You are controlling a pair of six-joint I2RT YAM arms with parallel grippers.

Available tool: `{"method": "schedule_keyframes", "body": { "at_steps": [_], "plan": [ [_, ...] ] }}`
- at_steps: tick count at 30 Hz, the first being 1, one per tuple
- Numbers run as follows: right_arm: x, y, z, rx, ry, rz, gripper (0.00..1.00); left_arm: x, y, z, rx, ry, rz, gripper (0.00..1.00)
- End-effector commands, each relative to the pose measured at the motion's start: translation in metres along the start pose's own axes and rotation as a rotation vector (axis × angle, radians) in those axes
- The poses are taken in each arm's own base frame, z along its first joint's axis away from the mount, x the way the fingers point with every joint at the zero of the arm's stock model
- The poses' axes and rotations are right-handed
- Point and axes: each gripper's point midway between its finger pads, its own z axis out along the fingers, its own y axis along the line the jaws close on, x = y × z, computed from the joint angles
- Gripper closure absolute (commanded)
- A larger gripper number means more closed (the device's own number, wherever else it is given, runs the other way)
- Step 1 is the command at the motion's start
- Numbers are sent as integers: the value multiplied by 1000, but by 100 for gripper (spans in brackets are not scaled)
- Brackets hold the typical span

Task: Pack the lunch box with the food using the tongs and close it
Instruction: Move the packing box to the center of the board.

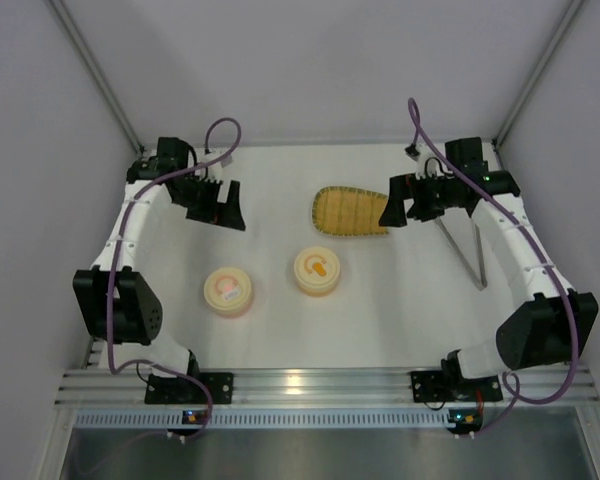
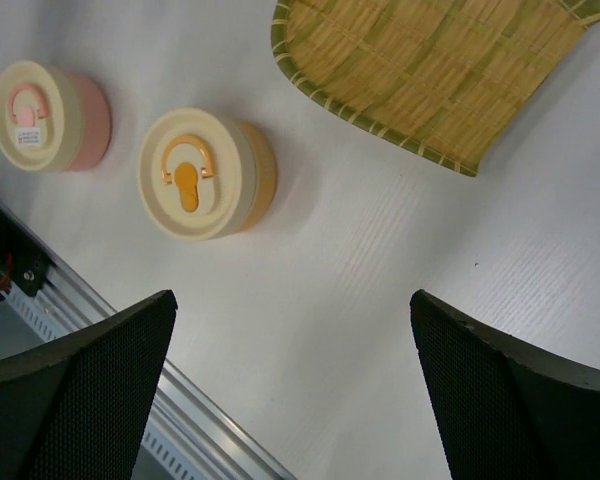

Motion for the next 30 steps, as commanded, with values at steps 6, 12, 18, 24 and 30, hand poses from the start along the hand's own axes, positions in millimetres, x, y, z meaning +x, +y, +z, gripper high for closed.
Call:
{"method": "schedule_keyframes", "body": {
  "at_steps": [6, 12, 18, 24, 30],
  "plan": [
    [4, 0, 4, 61, 17, -115, 1, 135, 73, -39, -122, 335, -46, 4],
    [5, -3, 4, 73, 24, -116, 1, 193, 76, -48, -89, 516, -29, 6],
    [6, -4, 6, 74, 30, -113, 1, 202, 80, -34, -60, 536, -74, 16],
    [6, -4, 4, 82, 34, -122, 1, 197, 77, -8, 23, 522, -162, 25],
    [10, -6, 7, 80, 50, -116, 1, 192, 78, 13, 38, 513, -195, 34]
  ]
}}
